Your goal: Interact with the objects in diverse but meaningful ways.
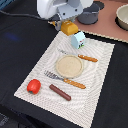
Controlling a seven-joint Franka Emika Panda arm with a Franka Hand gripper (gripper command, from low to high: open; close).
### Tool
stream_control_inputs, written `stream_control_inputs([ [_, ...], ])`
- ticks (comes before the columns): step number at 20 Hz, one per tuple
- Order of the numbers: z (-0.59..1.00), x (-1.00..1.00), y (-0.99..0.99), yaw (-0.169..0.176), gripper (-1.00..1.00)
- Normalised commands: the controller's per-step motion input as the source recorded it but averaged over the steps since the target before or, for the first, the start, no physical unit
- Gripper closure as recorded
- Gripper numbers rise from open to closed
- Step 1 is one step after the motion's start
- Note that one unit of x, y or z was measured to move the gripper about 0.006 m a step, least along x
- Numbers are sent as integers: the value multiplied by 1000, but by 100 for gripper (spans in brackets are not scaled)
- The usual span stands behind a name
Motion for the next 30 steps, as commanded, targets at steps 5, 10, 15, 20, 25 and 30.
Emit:
stream_control_inputs([
  [5,-486,-967,254,0,100],
  [10,-559,-992,192,0,100],
  [15,-629,-1000,88,0,100],
  [20,-626,-959,144,0,100],
  [25,-448,-620,247,0,100],
  [30,-90,-63,286,-12,100],
])
